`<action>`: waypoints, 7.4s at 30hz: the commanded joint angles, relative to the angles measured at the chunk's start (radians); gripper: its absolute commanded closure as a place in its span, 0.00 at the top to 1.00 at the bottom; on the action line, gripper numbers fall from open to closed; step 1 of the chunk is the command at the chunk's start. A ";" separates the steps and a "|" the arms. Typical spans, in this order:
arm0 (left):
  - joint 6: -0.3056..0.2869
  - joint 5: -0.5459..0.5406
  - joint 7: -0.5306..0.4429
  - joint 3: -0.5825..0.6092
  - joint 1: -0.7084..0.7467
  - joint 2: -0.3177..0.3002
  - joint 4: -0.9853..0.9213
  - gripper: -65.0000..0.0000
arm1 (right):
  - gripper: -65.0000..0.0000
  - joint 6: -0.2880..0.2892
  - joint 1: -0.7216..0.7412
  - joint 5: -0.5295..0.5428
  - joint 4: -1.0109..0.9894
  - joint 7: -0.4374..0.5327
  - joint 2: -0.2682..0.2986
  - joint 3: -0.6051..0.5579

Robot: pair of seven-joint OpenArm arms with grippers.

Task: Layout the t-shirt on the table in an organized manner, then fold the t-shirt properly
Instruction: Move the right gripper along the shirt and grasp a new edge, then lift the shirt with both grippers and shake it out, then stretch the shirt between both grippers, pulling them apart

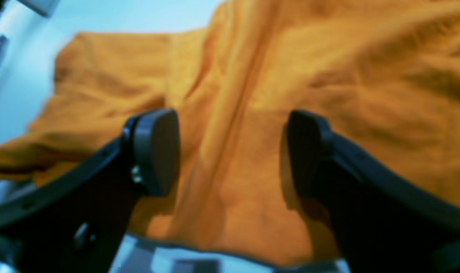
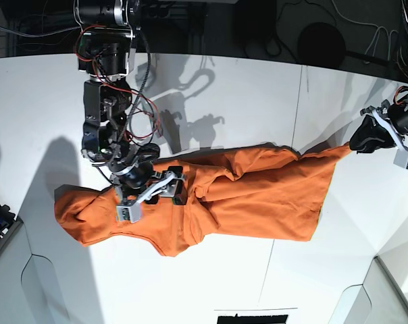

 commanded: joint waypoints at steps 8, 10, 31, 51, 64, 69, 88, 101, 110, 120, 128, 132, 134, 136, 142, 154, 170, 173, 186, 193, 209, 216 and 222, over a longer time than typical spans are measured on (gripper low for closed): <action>-0.039 -0.029 -0.018 -0.011 -0.008 -0.022 0.015 0.33 | 0.68 -0.156 0.053 -0.098 0.018 0.055 -0.012 -0.224; -0.039 -0.029 -0.017 -0.011 -0.008 -0.022 0.015 0.33 | 0.68 -0.200 0.063 -0.123 0.018 0.056 -0.018 -0.245; -0.039 -0.017 -0.019 -0.011 -0.008 -0.023 0.015 0.33 | 0.00 -0.330 0.071 -0.333 0.071 0.061 -0.042 -0.250; -0.039 -0.175 0.050 -0.009 0.045 -0.028 0.118 0.07 | 0.00 -0.330 0.069 -0.385 0.329 -0.029 -0.039 -0.250; 0.101 0.464 -0.363 0.311 -0.079 -0.026 0.074 0.65 | 0.00 -0.371 0.012 -0.396 0.402 -0.079 0.069 -0.248; 0.150 0.528 -0.363 0.436 -0.233 -0.011 -0.034 0.65 | 0.00 -0.371 -0.074 -0.395 0.480 -0.090 0.087 -0.237; 0.082 0.640 -0.294 0.655 -0.174 -0.011 0.043 0.00 | 0.00 -0.369 -0.148 -0.392 0.717 -0.116 0.097 -0.143; 0.016 0.612 -0.227 0.801 0.008 -0.044 0.675 0.00 | 0.00 -0.349 -0.090 -0.331 0.824 -0.100 0.093 -0.132; 0.053 0.573 -0.220 0.746 -0.097 -0.045 0.589 0.00 | 0.00 -0.164 0.163 -0.257 0.549 0.019 0.043 -0.135; 0.120 0.562 -0.219 0.680 -0.255 -0.045 0.286 0.00 | 0.70 -0.177 0.422 -0.253 -0.146 0.062 0.025 -0.143; 0.128 0.574 -0.220 0.680 -0.322 -0.053 0.207 0.00 | 0.70 -0.266 0.286 -0.261 0.182 -0.066 0.048 -0.138; 0.151 0.582 -0.220 0.680 -0.356 -0.090 0.193 0.00 | 0.70 -0.295 0.197 -0.290 0.260 -0.097 0.094 -0.110; 0.199 0.585 -0.219 0.680 -0.377 -0.114 0.183 0.00 | 0.70 -0.302 0.150 -0.290 0.257 -0.084 0.122 -0.081; 0.243 0.587 -0.210 0.680 -0.400 -0.135 0.169 0.00 | 0.70 -0.316 0.099 -0.284 0.257 -0.053 0.142 -0.043; 0.312 0.627 -0.197 0.680 -0.468 -0.142 0.118 0.00 | 0.70 -0.306 0.014 -0.217 0.255 -0.016 0.163 0.069; 0.311 0.626 -0.183 0.680 -0.487 -0.142 0.115 0.00 | 0.70 -0.273 0.010 -0.189 0.022 0.103 0.161 0.081; 0.311 0.626 -0.182 0.657 -0.487 -0.142 0.115 0.00 | 0.00 -0.233 0.041 -0.259 0.090 0.081 0.162 0.081; 0.311 0.611 -0.168 0.580 -0.487 -0.142 0.115 0.00 | 0.00 -0.248 0.018 -0.258 0.222 0.048 0.164 0.082; 0.261 0.509 -0.102 0.345 -0.479 -0.188 0.124 0.00 | 0.00 -0.228 0.014 -0.175 0.439 -0.039 0.240 0.088; 0.262 0.553 -0.377 0.505 -0.546 -0.173 -0.104 0.00 | 0.56 -0.229 0.012 -0.137 0.322 -0.050 0.238 0.088; 0.307 0.718 -0.460 0.664 -0.948 0.032 -0.576 0.33 | 0.56 -0.266 -0.031 -0.134 0.336 -0.085 0.204 0.090; 0.264 0.533 -0.204 0.747 -0.964 -0.008 -0.562 0.55 | 0.56 -0.266 -0.031 -0.134 0.336 -0.081 0.188 0.090; 0.179 0.310 -0.089 0.704 -0.764 -0.163 -0.156 0.55 | 0.56 -0.271 -0.031 -0.161 0.333 -0.079 0.192 0.140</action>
